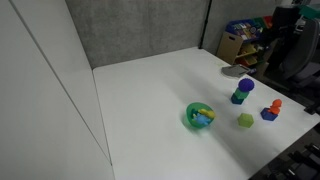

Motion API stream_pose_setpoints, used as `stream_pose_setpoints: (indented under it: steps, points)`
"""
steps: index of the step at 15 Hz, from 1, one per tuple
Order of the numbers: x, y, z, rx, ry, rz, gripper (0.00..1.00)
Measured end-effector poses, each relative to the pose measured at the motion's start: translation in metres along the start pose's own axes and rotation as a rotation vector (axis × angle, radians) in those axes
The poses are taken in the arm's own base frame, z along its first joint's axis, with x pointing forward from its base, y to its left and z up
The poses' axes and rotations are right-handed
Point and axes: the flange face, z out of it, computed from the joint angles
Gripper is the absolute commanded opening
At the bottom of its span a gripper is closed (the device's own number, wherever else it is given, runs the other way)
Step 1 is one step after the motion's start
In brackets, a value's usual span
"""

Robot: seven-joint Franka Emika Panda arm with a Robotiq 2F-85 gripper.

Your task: Pick up the yellow toy, then place it in the bowl

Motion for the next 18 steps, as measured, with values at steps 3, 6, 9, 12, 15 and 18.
stream_pose_setpoints:
  steps: [3, 6, 9, 12, 15, 18]
  points:
    - [-0.018, 0.007, -0.030, 0.007, -0.003, -0.026, 1.00]
    - [-0.039, 0.010, -0.058, 0.014, 0.007, -0.026, 1.00]
    - [-0.061, 0.012, -0.082, 0.021, 0.021, -0.025, 1.00]
    - [-0.080, 0.013, -0.098, 0.027, 0.043, -0.025, 1.00]
    - [-0.091, 0.013, -0.105, 0.030, 0.059, -0.025, 1.00]
    - [-0.089, 0.013, -0.102, 0.029, 0.052, -0.025, 1.00]
